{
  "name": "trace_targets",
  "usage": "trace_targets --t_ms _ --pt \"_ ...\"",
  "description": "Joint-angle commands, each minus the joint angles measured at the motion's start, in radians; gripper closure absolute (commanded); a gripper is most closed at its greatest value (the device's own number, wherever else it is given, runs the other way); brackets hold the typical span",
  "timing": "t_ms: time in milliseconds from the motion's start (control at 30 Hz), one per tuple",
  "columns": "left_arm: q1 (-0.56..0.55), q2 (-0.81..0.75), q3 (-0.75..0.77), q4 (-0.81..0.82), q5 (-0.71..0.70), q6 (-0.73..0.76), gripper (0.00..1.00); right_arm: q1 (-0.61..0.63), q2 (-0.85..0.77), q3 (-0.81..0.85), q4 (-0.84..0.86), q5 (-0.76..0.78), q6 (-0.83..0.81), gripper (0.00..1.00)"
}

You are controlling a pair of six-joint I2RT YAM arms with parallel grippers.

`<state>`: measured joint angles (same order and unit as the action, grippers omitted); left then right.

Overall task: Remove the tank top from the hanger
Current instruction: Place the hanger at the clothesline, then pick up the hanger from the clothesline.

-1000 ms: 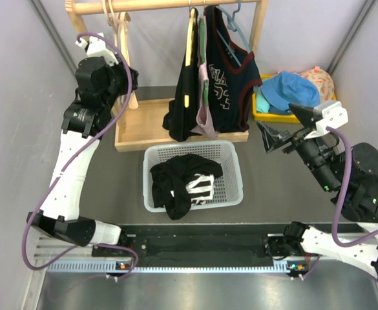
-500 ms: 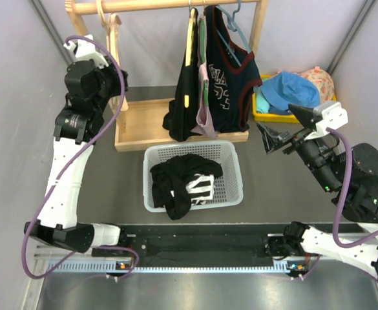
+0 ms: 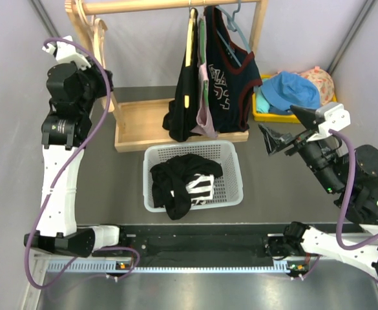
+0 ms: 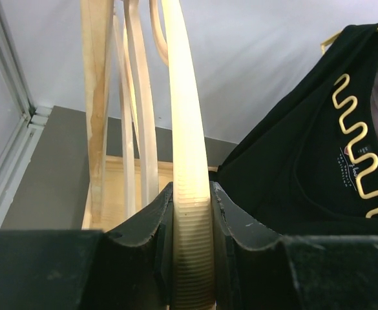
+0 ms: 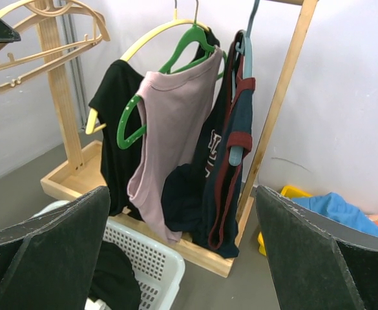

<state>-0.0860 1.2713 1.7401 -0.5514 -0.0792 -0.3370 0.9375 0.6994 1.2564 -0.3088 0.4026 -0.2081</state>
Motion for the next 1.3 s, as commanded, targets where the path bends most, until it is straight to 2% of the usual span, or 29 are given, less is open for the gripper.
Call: trace_targets --t_ms 0,33,67,100,133,267,300,367,433,467,500,533,667,800,967,1267 --pt "0.009 -0.026 -0.01 -0.004 0.108 0.003 0.94 -0.003 0.005 0.015 -0.006 0.005 -0.002 0.07" --pt "0.009 -0.026 -0.011 -0.005 0.114 0.001 0.83 -0.003 0.009 0.02 -0.009 0.01 0.001 0.07" --pt "0.009 -0.027 -0.014 0.001 0.131 0.004 0.59 -0.005 0.018 0.026 -0.015 0.013 0.003 0.07" --pt "0.009 -0.032 -0.025 0.007 0.146 0.009 0.51 -0.003 0.022 0.029 -0.016 0.016 0.004 0.07" --pt "0.009 -0.044 -0.034 0.013 0.147 0.007 0.46 -0.005 0.026 0.031 -0.016 0.028 0.01 0.07" --pt "0.009 -0.078 -0.068 0.048 0.133 0.015 0.43 -0.005 0.063 0.058 -0.021 0.044 0.044 0.07" --pt "0.009 -0.085 -0.08 0.063 0.134 0.019 0.39 -0.003 0.089 0.066 -0.019 0.035 0.053 0.08" --pt "0.009 -0.111 -0.089 0.077 0.142 0.029 0.31 -0.003 0.129 0.107 -0.019 0.012 0.078 0.08" --pt "0.009 -0.139 -0.103 0.094 0.177 0.042 0.15 -0.003 0.218 0.152 -0.018 -0.017 0.099 0.08" --pt "0.009 -0.151 -0.117 0.1 0.205 0.049 0.04 -0.003 0.254 0.217 -0.019 -0.034 0.104 0.08" --pt "0.009 -0.182 -0.126 0.111 0.244 0.062 0.01 -0.003 0.291 0.254 -0.018 -0.053 0.108 0.08" --pt "0.009 -0.202 -0.142 0.129 0.36 0.097 0.01 -0.003 0.38 0.296 -0.021 -0.077 0.121 0.08" --pt "0.009 -0.354 -0.325 0.232 0.488 0.151 0.01 -0.005 0.59 0.55 -0.004 -0.082 0.145 0.08" --pt "0.009 -0.512 -0.442 0.272 0.449 0.214 0.01 -0.016 0.787 0.773 -0.038 -0.12 0.202 0.08" --pt "0.009 -0.596 -0.519 0.265 0.435 0.265 0.01 -0.028 0.989 1.009 -0.125 -0.087 0.263 0.1" --pt "0.009 -0.656 -0.58 0.248 0.427 0.262 0.01 -0.075 1.031 0.957 -0.127 -0.081 0.352 0.17"
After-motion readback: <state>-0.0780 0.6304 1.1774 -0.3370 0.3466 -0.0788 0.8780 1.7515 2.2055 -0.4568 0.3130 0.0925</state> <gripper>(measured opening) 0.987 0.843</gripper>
